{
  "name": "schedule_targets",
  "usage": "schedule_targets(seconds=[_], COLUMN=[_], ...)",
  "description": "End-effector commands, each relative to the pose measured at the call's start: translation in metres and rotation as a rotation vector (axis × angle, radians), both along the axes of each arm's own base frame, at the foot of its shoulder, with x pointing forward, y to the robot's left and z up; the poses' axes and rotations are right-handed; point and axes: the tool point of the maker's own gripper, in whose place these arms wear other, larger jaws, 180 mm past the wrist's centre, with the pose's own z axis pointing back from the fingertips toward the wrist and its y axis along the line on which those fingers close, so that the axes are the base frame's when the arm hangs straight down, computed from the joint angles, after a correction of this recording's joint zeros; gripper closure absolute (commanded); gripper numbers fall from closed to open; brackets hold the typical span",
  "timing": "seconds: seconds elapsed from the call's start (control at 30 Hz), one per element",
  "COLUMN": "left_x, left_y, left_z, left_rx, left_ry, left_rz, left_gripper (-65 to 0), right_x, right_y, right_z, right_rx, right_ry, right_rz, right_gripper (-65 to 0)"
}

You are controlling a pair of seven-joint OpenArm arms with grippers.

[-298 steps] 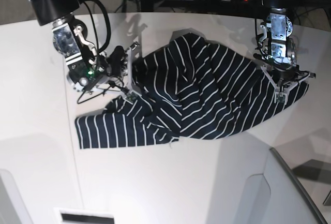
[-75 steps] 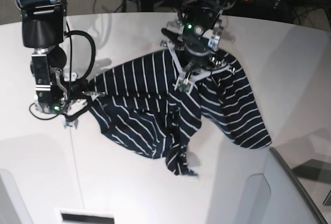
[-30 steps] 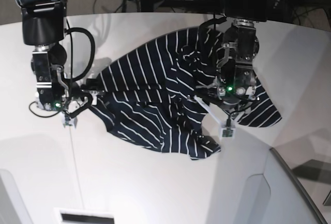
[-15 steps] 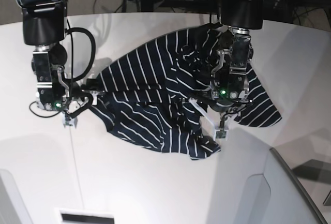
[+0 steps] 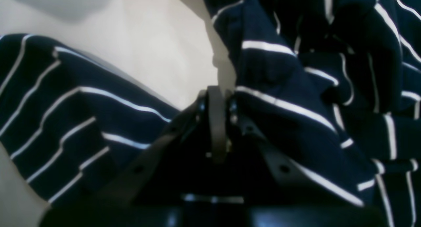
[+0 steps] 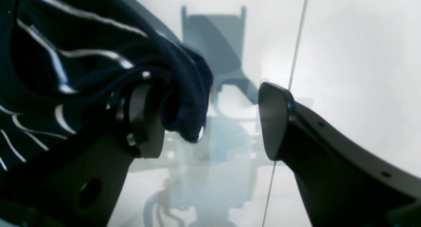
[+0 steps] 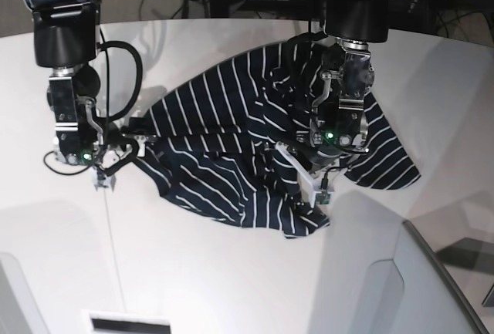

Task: Layout the t-shirt on the table in an organized manner, then fold the t-shirt properly
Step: 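Hold the shirt with the right gripper and regrasp fabric with the left gripper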

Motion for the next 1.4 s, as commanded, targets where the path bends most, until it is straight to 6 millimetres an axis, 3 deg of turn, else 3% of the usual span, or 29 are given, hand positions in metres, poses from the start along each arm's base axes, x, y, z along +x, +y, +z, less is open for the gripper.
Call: schedule_targets(seconds=[0.0, 0.1, 0.33, 0.4, 0.47, 0.57, 0.63, 0.7, 0.83, 0.97, 1.17, 1.37], left_x=[0.017, 0.022, 0.031, 0.032, 0.032, 0.033, 0.032, 0.033, 0.040, 0.039, 0.033, 0.026], left_y=[-0.004, -0.004, 0.000, -0.001, -0.001, 0.000, -0.001, -0.004, 0.012, 0.026, 0.013, -0.004], left_z=[0.023, 0.044, 0.070, 0.070, 0.065, 0.054, 0.042, 0.032, 0.026, 0.016, 0.003, -0.003], left_rx=[-0.034, -0.084, -0.105, -0.107, -0.108, -0.108, -0.126, -0.199, -0.371, -0.436, -0.416, -0.449], left_ry=[-0.082, -0.130, -0.145, -0.144, -0.130, -0.097, -0.056, -0.026, -0.037, -0.037, -0.020, -0.010], left_rz=[0.001, 0.007, 0.014, 0.015, 0.016, 0.021, 0.026, 0.043, 0.130, 0.168, 0.124, 0.015], left_gripper=[0.0, 0.0, 0.0, -19.1, -31.9, -42.5, -44.6, -44.9, -44.3, -43.9, -43.1, -22.9], right_x=[0.006, 0.005, 0.005, 0.005, 0.005, 0.005, 0.005, 0.005, 0.005, 0.005, 0.006, 0.006], right_y=[0.000, 0.000, 0.001, 0.001, 0.001, 0.001, 0.001, 0.001, 0.001, 0.001, 0.001, 0.001], right_z=[0.003, 0.002, 0.002, 0.002, 0.002, 0.002, 0.002, 0.002, 0.002, 0.002, 0.003, 0.003], right_rx=[0.009, 0.008, 0.010, 0.010, 0.010, 0.010, 0.010, 0.010, 0.010, 0.010, 0.010, 0.010], right_ry=[-0.023, -0.022, -0.022, -0.022, -0.022, -0.021, -0.021, -0.021, -0.021, -0.021, -0.023, -0.023], right_rz=[-0.007, -0.007, -0.007, -0.007, -0.007, -0.006, -0.006, -0.006, -0.006, -0.006, -0.005, -0.005], right_gripper=[-40.5, -40.5, -40.5, -40.5, -40.5, -40.5, -40.5, -40.5, -40.5, -40.5, -40.5, -40.5])
